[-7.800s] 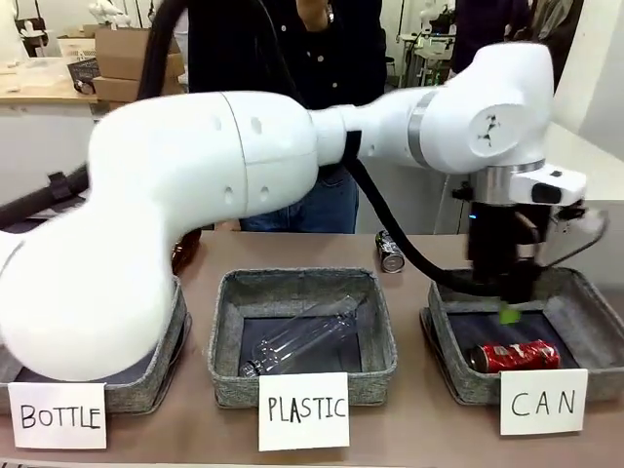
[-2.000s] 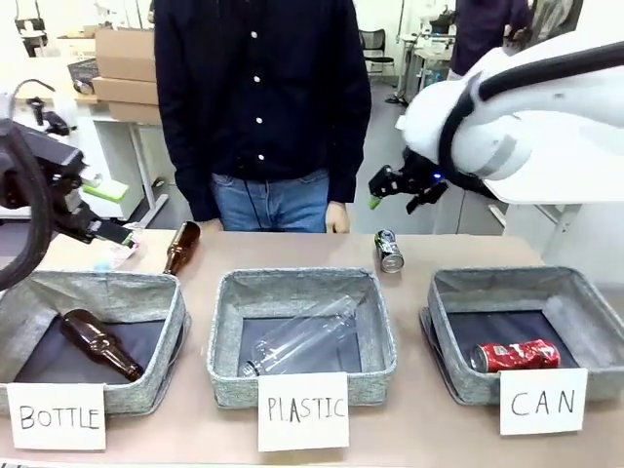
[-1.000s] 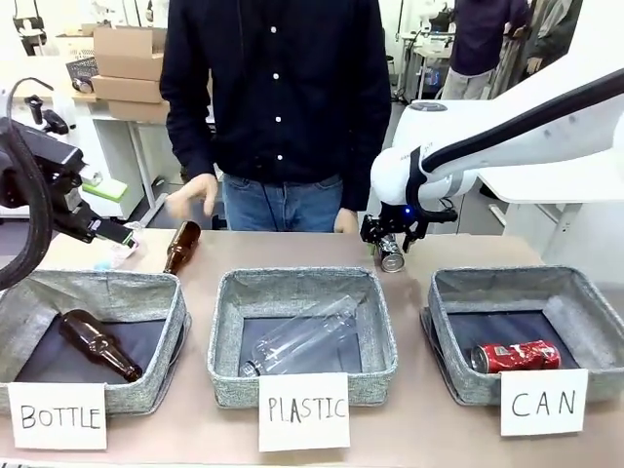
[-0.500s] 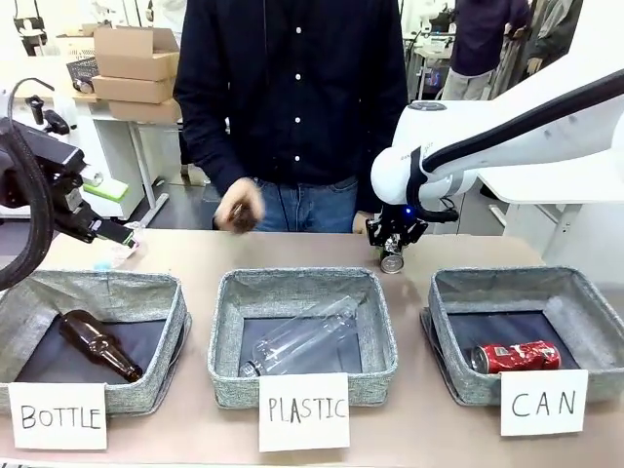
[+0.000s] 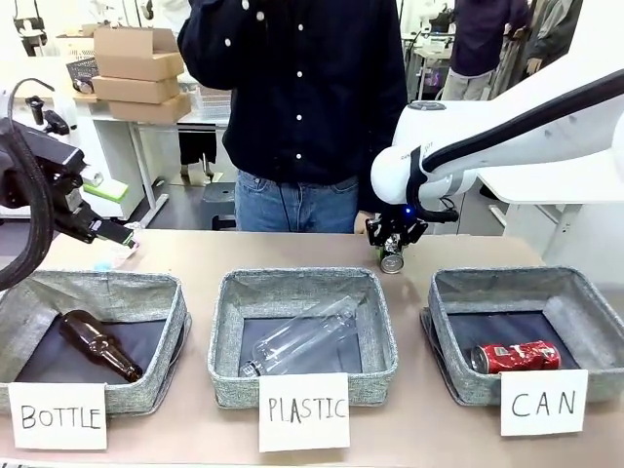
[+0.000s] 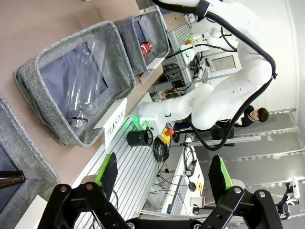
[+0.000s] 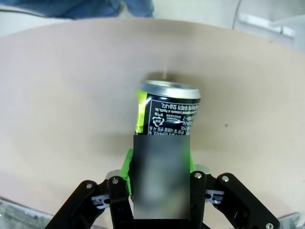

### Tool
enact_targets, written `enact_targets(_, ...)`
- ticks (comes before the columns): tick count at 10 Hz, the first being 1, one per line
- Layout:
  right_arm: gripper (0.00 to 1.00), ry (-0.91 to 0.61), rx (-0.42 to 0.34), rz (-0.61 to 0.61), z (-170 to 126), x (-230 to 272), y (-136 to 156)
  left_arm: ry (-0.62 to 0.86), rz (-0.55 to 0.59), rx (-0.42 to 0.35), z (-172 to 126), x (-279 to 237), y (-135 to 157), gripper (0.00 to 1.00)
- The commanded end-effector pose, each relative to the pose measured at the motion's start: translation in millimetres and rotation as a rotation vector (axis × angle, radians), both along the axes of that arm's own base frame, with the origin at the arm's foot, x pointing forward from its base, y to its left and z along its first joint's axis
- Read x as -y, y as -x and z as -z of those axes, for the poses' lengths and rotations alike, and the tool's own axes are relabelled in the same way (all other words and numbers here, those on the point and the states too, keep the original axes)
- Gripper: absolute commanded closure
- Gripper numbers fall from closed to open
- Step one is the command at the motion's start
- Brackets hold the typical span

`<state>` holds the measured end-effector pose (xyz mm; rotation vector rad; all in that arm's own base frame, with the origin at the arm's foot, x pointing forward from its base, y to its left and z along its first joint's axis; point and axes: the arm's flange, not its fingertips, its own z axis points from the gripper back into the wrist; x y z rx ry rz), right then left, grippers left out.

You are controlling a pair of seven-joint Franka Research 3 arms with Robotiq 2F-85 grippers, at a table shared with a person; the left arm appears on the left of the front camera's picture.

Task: Sort the can waste into the basket.
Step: Pick up the can waste from the table and place it in the right Fabric basket.

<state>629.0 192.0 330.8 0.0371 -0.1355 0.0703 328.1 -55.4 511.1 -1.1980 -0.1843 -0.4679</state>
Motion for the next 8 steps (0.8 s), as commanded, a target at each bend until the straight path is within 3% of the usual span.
enact_targets(1,1.0,-0.048,0.028,-0.024,-57.3,30.5,37.8,-0.002,0.012,0.009,-1.2,-3.0,2.1,0.0)
enact_targets(2,1.0,-0.119,-0.036,-0.095,-100.4,65.6,77.1,-0.002,0.012,0.009,-1.2,-3.0,2.1,0.0)
enact_targets(4,1.0,-0.188,-0.074,-0.142,-150.9,127.4,156.0,-0.002,0.012,0.009,-1.2,-3.0,2.1,0.0)
enact_targets(6,1.0,-0.191,-0.07,-0.246,-165.2,170.5,227.0,-0.002,0.012,0.009,-1.2,-3.0,2.1,0.0)
enact_targets(8,1.0,-0.166,-0.104,-0.245,-153.1,186.3,262.8,-0.002,0.012,0.009,-1.2,-3.0,2.1,0.0)
